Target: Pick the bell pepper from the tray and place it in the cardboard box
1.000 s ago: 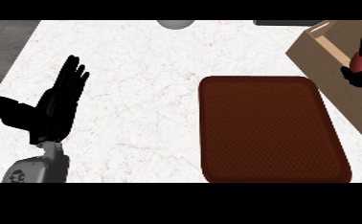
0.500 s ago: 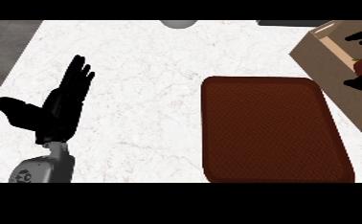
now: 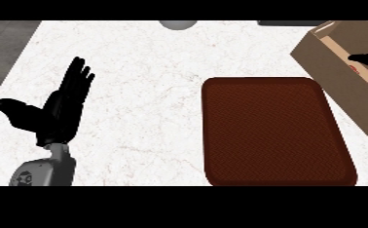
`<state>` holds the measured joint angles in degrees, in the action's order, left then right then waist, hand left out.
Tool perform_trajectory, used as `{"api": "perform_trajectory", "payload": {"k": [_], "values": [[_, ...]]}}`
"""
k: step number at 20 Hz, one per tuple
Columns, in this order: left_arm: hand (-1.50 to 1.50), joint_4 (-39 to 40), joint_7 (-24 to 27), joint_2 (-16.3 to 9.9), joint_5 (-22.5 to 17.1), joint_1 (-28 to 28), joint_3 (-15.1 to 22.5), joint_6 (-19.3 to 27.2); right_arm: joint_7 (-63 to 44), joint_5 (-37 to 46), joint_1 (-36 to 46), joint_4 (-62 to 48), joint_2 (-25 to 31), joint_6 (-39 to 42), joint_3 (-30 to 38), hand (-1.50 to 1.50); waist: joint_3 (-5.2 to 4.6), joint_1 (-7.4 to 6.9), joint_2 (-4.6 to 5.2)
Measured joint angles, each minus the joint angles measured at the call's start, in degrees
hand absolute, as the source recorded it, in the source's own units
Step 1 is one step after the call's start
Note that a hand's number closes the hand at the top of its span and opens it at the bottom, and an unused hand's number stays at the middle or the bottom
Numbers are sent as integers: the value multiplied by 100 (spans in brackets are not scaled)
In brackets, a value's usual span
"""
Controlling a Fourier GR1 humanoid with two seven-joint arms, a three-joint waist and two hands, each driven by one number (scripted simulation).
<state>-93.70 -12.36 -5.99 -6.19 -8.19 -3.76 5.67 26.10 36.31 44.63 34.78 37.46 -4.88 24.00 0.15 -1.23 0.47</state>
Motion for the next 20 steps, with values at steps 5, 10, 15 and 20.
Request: {"api": "perform_trajectory", "payload": {"k": [5,10,15,20], "values": [[0,-79,-54,-62,-60,68,-69,-40,0,-1011,189,-347,-7,711,799,-150,-4,47,-26],[0,-37,8,-74,-99,99,-111,-92,77,-1776,225,-844,398,1499,1448,-150,-4,42,-13],[0,-36,146,-3,-60,219,-50,-109,283,-2225,138,-1351,893,1877,1878,-150,0,6,3],[0,-76,21,-33,-75,104,-73,-103,629,-2498,-78,-1707,1245,2086,2112,-150,0,-4,10]]}}
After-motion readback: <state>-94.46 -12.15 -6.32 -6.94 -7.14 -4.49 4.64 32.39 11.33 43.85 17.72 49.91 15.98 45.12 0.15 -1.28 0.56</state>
